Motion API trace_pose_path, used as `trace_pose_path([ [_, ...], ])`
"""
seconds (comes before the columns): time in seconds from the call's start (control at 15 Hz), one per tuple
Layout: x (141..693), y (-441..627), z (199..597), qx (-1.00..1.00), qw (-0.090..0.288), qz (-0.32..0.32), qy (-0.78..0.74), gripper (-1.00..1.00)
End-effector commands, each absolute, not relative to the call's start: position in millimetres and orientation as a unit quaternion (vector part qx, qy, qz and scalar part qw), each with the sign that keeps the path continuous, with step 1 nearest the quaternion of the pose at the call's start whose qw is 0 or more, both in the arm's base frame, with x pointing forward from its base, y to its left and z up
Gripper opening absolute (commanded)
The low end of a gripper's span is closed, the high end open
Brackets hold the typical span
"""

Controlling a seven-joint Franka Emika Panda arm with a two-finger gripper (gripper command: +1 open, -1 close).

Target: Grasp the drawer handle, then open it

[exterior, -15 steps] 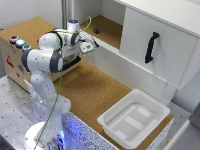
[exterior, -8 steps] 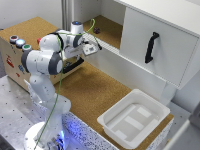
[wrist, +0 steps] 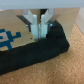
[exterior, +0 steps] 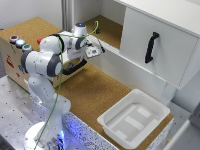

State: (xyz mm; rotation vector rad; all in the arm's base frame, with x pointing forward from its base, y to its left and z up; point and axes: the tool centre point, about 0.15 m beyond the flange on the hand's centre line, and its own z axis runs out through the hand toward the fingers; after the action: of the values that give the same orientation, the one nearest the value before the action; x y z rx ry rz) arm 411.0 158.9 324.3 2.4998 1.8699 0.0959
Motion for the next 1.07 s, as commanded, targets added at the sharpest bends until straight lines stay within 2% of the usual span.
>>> trace_pose_path([
  [0.0,451.6,122.2,335.4,0.799,0.016,0.09,0.595,-1.0],
  [0.4,438.0,128.5,352.7,0.765,0.012,0.109,0.634,-1.0],
  [1.0,401.6,152.1,339.7,0.703,0.01,0.113,0.702,-1.0],
])
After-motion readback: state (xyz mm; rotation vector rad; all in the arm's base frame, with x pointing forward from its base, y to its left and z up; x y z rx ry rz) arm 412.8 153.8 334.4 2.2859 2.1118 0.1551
